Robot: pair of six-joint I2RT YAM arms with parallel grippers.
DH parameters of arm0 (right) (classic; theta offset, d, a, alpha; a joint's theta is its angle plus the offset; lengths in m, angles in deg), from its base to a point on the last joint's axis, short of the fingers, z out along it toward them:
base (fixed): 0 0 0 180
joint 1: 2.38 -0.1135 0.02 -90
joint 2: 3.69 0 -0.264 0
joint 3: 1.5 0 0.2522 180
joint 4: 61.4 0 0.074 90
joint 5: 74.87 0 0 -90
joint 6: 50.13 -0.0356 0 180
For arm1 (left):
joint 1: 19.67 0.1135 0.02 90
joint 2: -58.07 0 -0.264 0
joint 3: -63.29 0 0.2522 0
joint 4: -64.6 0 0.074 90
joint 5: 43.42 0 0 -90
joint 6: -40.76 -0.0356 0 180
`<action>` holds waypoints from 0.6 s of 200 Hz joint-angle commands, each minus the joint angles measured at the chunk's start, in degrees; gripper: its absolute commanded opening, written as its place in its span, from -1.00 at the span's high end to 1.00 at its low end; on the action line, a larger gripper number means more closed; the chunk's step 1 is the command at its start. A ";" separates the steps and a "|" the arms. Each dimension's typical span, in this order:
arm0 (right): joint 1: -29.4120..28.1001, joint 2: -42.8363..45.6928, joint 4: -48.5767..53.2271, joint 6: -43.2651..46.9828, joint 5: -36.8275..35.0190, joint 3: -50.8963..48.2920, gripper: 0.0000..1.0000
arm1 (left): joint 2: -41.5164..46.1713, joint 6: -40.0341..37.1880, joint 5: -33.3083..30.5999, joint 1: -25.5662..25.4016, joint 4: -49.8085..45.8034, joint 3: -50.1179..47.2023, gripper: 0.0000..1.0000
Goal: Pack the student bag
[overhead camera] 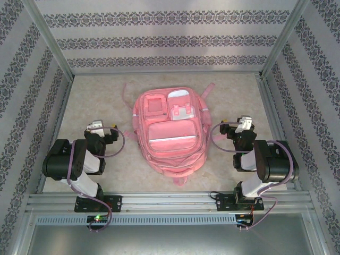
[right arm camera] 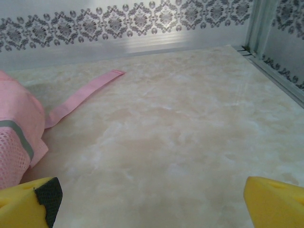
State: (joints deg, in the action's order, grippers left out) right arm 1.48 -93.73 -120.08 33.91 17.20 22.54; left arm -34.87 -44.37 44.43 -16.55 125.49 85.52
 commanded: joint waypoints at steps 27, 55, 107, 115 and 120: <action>-0.82 0.52 -3.16 2.70 7.19 0.35 -0.96 | -0.31 1.12 -0.40 0.49 7.01 -0.30 -1.00; -1.84 0.80 -6.80 2.65 2.48 -2.24 -0.95 | -0.30 1.12 -0.35 0.49 7.00 -0.37 -1.00; -1.86 0.56 -6.90 1.76 -0.37 -2.18 -0.95 | -0.31 1.12 -0.40 0.50 7.00 -0.38 -1.00; -1.85 0.48 -6.91 1.37 -1.73 -2.11 -0.95 | -0.31 1.11 -0.38 0.49 7.00 -0.38 -1.00; -1.88 0.56 -6.91 1.14 -2.43 -2.14 -0.96 | -0.31 1.20 -0.40 0.49 7.00 -0.38 -1.00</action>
State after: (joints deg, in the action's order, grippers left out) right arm 0.08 -93.70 -124.10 35.71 18.40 20.64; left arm -34.87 -44.22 44.43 -16.55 128.99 85.52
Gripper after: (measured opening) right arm 0.978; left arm 0.998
